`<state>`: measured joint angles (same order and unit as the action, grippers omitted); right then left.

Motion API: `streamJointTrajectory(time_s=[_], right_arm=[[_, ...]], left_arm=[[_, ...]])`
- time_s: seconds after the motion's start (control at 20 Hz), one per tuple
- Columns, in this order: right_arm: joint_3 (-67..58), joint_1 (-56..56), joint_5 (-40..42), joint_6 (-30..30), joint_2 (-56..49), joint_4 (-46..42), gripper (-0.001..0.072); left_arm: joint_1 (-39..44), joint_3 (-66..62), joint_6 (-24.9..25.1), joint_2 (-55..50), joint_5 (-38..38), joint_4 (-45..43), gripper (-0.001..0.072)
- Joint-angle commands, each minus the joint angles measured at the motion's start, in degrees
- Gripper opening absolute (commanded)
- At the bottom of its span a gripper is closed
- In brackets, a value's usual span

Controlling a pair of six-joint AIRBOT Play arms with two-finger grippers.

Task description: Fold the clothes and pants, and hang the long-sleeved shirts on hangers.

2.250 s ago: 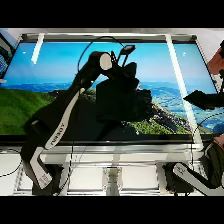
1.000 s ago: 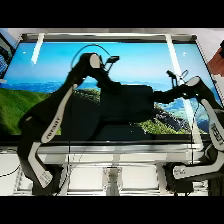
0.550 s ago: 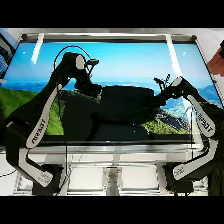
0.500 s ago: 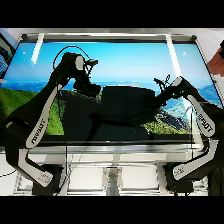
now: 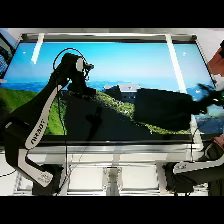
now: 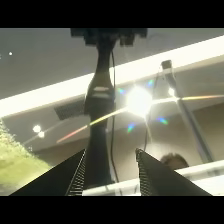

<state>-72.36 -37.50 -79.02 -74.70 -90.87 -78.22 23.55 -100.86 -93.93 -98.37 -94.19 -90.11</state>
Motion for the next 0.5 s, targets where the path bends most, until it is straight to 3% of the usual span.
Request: streamJointTrajectory(time_s=[0.0,0.1,0.25,0.3,0.45], right_arm=[[0.0,-14.4,-2.0,-3.7,1.3,-3.1,0.0215],[0.0,-20.4,-4.3,-4.2,1.4,-5.0,0.0291],[0.0,-25.7,-5.2,-5.8,4.3,-2.0,0.0672],[0.0,-26.1,-4.4,-5.8,6.3,0.1,0.0702],[0.0,-23.2,-3.8,-5.5,13.5,9.4,0.0692]], left_arm=[[0.0,0.0,0.0,0.0,-1.0,-0.5,0.0341],[0.0,0.0,0.0,0.0,-1.0,-0.5,0.0342],[0.0,0.0,0.0,0.0,-1.0,-0.5,0.0342],[0.0,0.0,0.0,0.0,-1.0,-0.5,0.0341],[0.0,0.0,0.0,0.0,-1.0,-0.5,0.0341]])
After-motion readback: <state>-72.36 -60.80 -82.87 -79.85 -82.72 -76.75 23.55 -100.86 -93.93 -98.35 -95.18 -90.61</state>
